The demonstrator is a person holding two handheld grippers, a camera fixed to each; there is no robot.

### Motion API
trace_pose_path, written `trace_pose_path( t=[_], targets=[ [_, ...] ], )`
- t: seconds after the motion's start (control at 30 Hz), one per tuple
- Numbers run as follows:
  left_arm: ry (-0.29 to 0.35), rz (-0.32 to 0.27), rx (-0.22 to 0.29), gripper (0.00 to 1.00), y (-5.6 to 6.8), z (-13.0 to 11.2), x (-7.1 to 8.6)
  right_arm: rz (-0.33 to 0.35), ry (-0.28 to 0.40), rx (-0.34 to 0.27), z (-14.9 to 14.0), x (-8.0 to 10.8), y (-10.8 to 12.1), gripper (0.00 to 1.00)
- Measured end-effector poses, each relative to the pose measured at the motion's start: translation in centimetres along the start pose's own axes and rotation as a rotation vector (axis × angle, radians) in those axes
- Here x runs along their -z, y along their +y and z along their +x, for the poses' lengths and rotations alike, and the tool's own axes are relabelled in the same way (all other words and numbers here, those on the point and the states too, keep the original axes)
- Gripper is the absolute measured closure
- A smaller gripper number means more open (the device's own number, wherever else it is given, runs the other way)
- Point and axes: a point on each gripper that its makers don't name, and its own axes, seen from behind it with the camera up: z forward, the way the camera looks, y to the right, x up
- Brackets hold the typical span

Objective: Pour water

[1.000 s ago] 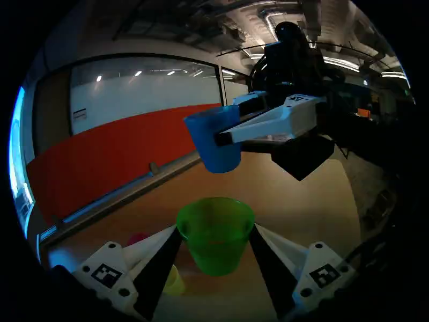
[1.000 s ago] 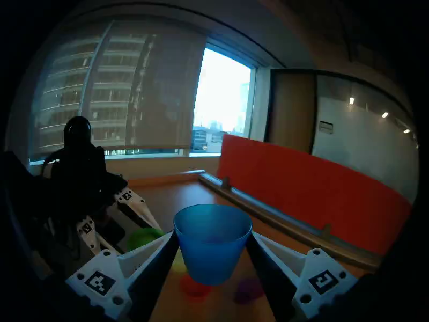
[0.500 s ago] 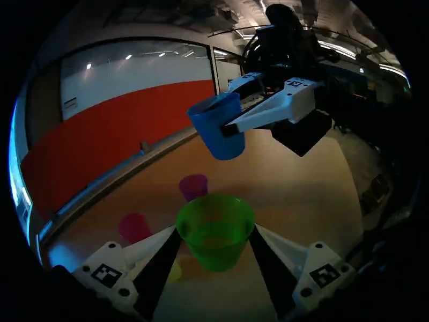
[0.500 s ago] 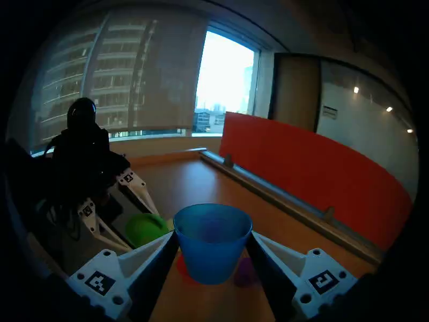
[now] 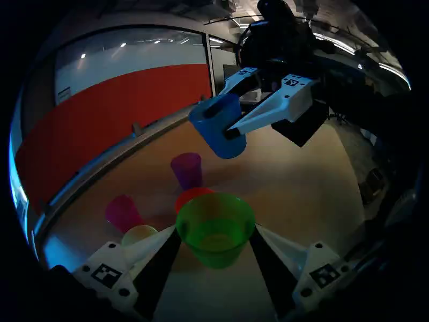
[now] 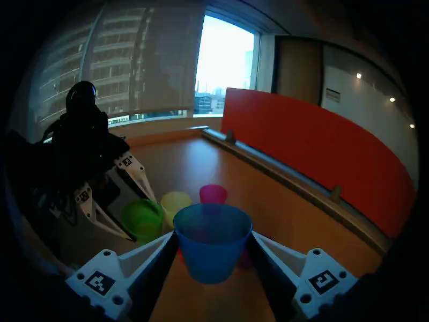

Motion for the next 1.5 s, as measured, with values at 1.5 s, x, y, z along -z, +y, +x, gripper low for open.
trace_pose_path(
  t=[1.5],
  targets=[
    [-0.07,-0.031,0.042,0.15,0.2,-5.9,-3.0,0.002,-0.083,-0.018,-5.3,-2.9,0.8,0.11]
  ],
)
